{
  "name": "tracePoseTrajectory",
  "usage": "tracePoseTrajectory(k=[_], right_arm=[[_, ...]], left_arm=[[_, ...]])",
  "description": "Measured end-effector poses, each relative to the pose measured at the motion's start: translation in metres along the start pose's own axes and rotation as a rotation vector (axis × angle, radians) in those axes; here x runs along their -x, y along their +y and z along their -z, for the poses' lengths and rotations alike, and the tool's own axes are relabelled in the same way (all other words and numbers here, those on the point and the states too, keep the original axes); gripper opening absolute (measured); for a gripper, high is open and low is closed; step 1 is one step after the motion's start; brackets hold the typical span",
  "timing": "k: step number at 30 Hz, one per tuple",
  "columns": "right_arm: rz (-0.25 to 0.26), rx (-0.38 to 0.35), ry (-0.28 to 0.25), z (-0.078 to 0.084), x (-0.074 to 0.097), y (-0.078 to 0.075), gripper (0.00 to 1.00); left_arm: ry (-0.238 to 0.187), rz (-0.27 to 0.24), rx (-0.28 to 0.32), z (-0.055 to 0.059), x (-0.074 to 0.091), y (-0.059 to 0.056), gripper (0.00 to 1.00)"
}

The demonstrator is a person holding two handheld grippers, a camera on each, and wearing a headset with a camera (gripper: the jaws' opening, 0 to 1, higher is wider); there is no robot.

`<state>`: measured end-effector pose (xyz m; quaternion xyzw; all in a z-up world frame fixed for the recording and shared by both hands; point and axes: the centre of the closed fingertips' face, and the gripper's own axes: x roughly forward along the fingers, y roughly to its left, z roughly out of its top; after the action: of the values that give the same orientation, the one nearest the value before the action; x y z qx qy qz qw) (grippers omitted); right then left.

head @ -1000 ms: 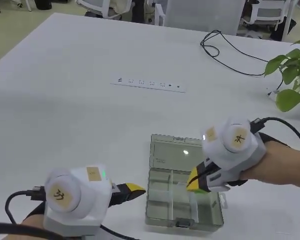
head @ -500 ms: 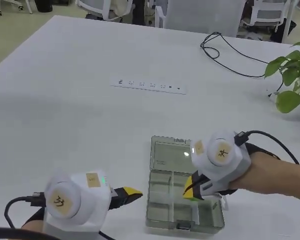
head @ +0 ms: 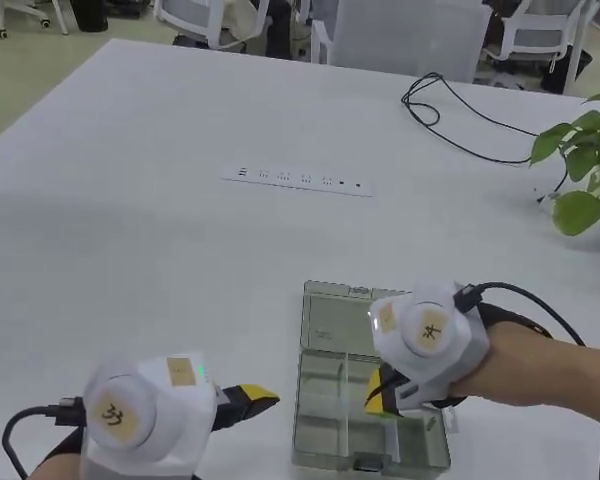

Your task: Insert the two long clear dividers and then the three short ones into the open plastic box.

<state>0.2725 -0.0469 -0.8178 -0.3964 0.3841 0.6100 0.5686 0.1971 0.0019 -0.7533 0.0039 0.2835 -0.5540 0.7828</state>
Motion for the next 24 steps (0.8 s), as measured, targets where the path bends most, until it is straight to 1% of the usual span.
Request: tracePoseTrajectory(k=[9,12,14,16,21,24], right_arm=[[0.005,0.006,-0.006,0.0,0.0,0.0,0.03],[0.011,-0.014,-0.01,0.002,-0.001,-0.001,0.03],[0.021,-0.031,-0.02,0.004,0.001,-0.002,0.06],[0.023,-0.052,-0.041,0.003,0.004,-0.002,0.07],[0.047,-0.14,-0.127,0.0,0.021,-0.007,0.12],[0.063,-0.182,-0.177,0.0,0.032,-0.008,0.17]], left_arm=[[0.002,0.001,0.006,0.002,0.002,0.001,0.95],[0.001,0.0,0.007,0.002,0.002,0.001,0.95],[0.001,-0.001,0.007,0.003,0.002,0.002,0.95],[-0.002,-0.002,0.009,0.002,0.002,0.002,0.96],[-0.009,-0.005,0.012,0.001,0.003,0.002,0.96],[-0.011,-0.009,0.014,0.001,0.003,0.002,0.97]])
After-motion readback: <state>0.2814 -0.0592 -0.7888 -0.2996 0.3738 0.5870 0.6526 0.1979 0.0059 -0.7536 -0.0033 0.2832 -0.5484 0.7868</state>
